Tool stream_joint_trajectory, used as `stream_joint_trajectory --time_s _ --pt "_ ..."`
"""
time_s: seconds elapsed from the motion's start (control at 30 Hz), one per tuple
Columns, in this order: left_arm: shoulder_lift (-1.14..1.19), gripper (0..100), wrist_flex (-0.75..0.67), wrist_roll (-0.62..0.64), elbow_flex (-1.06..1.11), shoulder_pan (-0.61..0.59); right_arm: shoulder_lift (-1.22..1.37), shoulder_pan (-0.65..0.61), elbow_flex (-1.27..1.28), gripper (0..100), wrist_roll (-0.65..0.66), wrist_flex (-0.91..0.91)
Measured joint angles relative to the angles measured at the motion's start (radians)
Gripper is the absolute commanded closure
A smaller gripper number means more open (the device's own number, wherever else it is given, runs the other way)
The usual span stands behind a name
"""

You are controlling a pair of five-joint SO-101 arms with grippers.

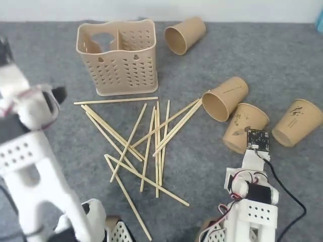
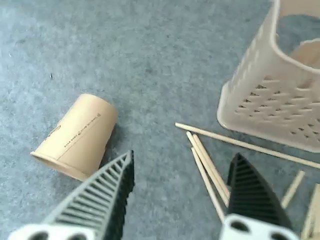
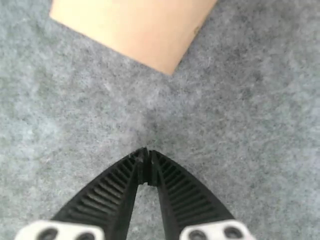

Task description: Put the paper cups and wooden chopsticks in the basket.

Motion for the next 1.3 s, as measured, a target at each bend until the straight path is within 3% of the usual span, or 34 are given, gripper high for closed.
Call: stream_joint_trajectory --time_s 0.2,0.37,0.5,0.7,0.93,1.07,1.3 --pt "-0.23 71 -0.239 0.002 0.5 -0.021 0.0 0.0 0.0 99.1 0.0 0.0" --pt "-0.249 71 -0.353 0.002 0.72 -0.021 0.0 0.035 -0.037 99.1 0.011 0.044" --pt "-0.233 71 -0.505 0.002 0.852 -0.021 0.0 0.04 -0.146 99.1 0.127 0.089" --pt "-0.184 71 -0.574 0.06 0.858 -0.044 0.002 0.044 -0.448 99.0 0.316 0.104" --pt "-0.091 71 -0.574 0.107 0.809 -0.103 0.037 -0.15 -0.632 99.0 0.264 -0.038" --pt "0.002 71 -0.574 0.127 0.758 -0.106 0.216 -0.285 -0.689 98.9 0.232 -0.178" --pt "0.141 71 -0.574 0.138 0.683 -0.106 0.632 -0.368 -0.755 99.1 0.149 -0.577"
